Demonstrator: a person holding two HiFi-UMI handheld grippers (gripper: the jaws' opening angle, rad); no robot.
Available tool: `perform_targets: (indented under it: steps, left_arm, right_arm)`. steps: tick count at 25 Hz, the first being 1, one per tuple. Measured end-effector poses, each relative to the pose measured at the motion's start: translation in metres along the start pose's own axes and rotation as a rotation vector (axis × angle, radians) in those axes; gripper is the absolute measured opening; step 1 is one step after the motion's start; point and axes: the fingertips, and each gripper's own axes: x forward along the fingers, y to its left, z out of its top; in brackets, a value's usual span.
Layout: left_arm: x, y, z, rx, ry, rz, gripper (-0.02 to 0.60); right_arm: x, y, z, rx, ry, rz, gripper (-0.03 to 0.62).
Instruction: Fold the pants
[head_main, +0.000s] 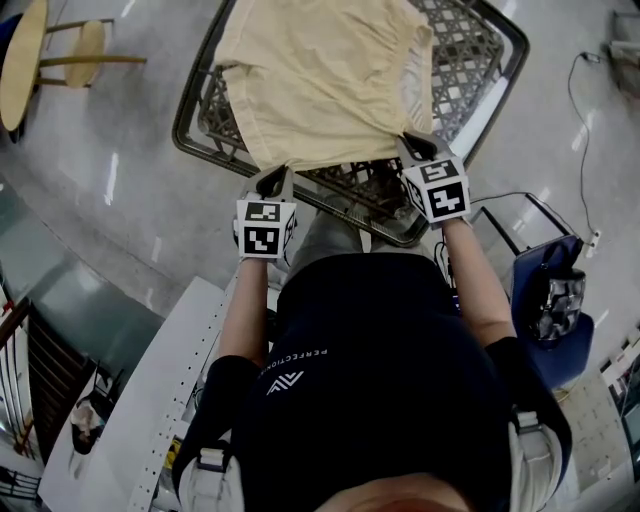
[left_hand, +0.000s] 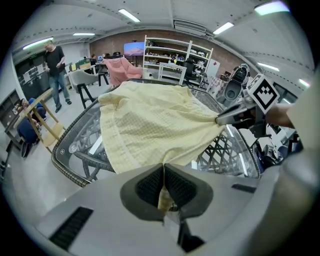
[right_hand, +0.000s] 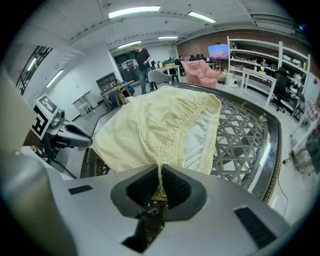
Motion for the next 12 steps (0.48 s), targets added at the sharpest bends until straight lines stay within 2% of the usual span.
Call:
perform_targets:
  steps: [6,12]
  left_arm:
    - [-0.010,0.006,0.016,0.005,-0.044,0.015,0.017]
    - [-0.018,0.014,0.034,0.037,-0.098,-0.014,0.017]
  right_arm:
    - [-0.007,0.003,0.004,-0.005,-0.015,-0.004,0.048]
    - [-0.012,0.007,0.010,0.012,-0.023,-0.040,0.048]
